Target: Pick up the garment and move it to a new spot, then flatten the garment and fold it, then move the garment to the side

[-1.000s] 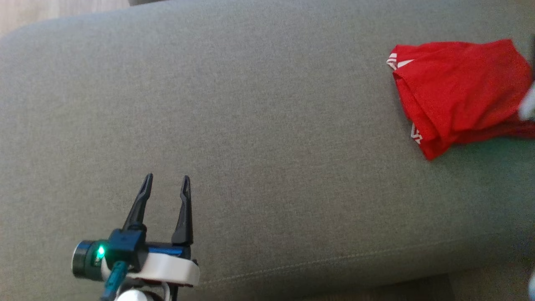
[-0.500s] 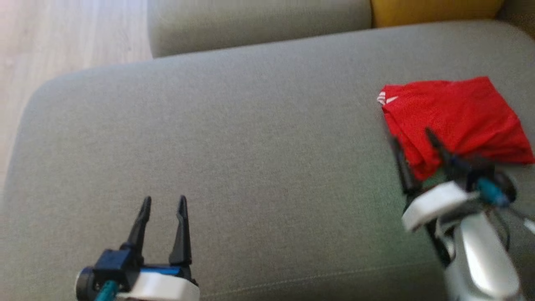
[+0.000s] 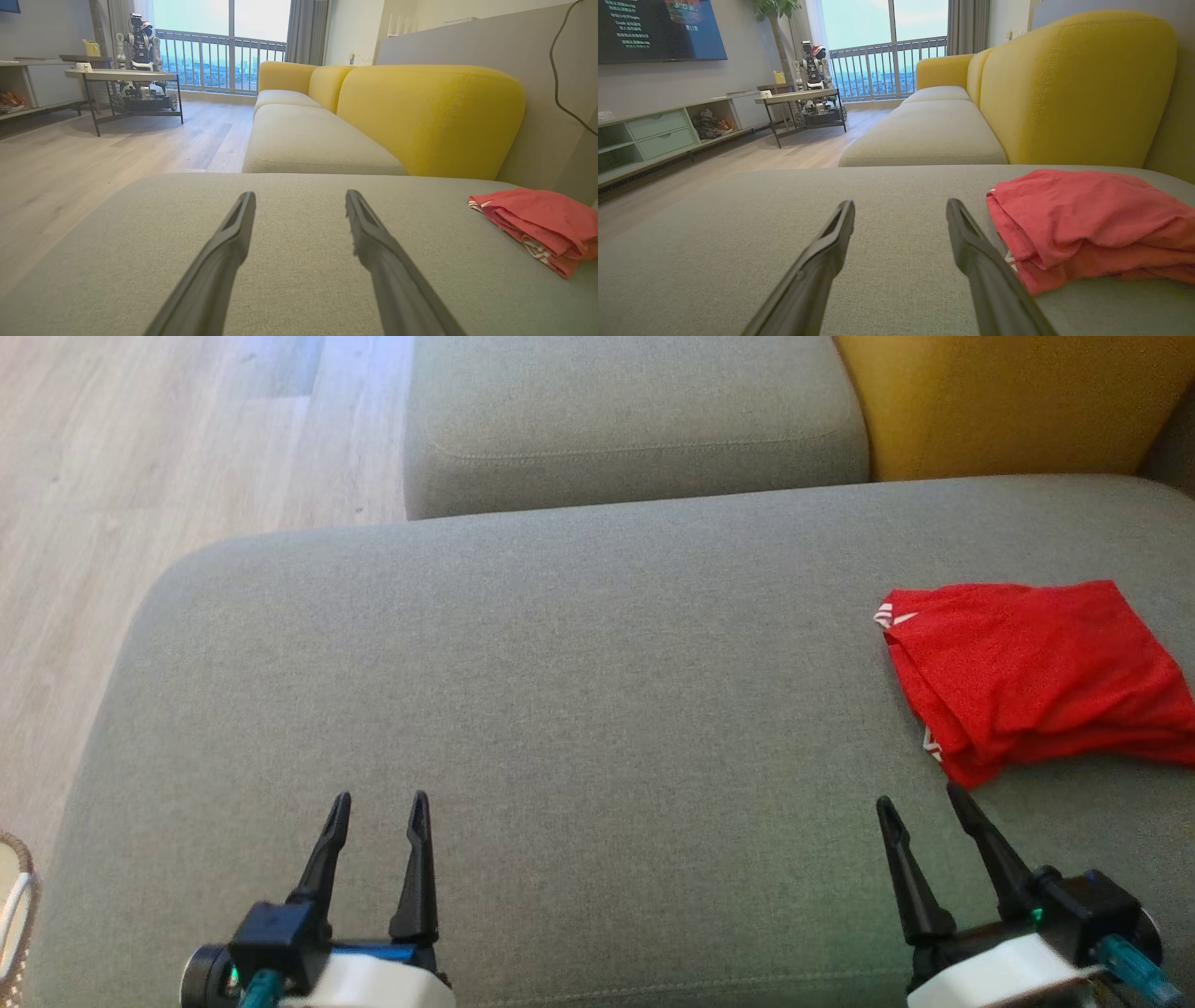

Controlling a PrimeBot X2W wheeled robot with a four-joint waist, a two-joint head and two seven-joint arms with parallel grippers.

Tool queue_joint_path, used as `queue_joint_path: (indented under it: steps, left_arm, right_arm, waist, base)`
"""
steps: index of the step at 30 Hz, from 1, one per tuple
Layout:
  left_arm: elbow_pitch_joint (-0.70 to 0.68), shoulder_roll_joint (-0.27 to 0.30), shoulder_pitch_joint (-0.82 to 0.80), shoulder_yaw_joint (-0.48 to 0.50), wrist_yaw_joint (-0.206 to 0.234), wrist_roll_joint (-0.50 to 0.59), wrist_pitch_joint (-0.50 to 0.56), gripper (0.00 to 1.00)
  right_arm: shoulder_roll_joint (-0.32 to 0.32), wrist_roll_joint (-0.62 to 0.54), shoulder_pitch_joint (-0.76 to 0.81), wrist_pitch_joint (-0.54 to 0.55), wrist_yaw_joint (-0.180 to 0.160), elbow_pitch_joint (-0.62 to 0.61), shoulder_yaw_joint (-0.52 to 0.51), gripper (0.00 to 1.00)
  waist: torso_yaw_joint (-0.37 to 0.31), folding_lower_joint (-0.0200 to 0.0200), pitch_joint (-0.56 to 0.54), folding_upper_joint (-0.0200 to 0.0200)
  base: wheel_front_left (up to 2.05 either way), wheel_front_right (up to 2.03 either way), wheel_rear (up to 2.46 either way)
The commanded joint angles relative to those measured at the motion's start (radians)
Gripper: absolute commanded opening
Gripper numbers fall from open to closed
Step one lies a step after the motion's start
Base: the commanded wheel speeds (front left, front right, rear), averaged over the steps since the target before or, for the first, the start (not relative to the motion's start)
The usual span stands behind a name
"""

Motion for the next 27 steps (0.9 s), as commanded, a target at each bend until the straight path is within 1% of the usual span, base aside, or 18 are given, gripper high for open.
queue_joint_path:
  steps: [1, 17, 18, 22, 27]
  left_arm:
    - [-0.031, -0.007, -0.033, 0.03, 0.008, 0.019, -0.012, 1.0]
    - [-0.023, -0.007, -0.01, 0.031, 0.002, 0.035, -0.012, 1.0]
    - [0.007, 0.0, 0.021, 0.001, -0.001, 0.025, 0.0, 0.0]
    - [0.074, 0.0, 0.049, -0.002, -0.001, 0.019, 0.003, 0.0]
    - [0.078, 0.004, 0.045, 0.007, -0.007, -0.04, 0.011, 0.0]
  right_arm:
    - [-0.01, 0.003, -0.034, -0.009, 0.0, -0.044, 0.023, 1.0]
    - [-0.01, -0.007, -0.033, -0.009, 0.0, -0.059, 0.022, 1.0]
    - [0.0, 0.0, 0.001, 0.0, 0.0, -0.02, -0.003, 0.0]
    - [0.002, 0.002, 0.021, 0.003, 0.0, 0.048, -0.001, 0.0]
    - [-0.002, 0.061, 0.015, 0.013, 0.0, 0.055, 0.0, 0.0]
  waist:
    - [-0.002, 0.0002, -0.002, -0.0001]
    - [-0.016, 0.0002, -0.002, -0.0001]
    - [-0.016, 0.0002, -0.002, -0.0001]
    - [-0.016, 0.0002, -0.001, -0.0001]
    - [-0.017, 0.0002, 0.002, -0.0001]
  base:
    - [0.0, 0.0, 0.0]
    - [0.0, 0.0, 0.0]
    - [0.0, 0.0, 0.0]
    - [0.0, 0.0, 0.0]
    - [0.0, 0.0, 0.0]
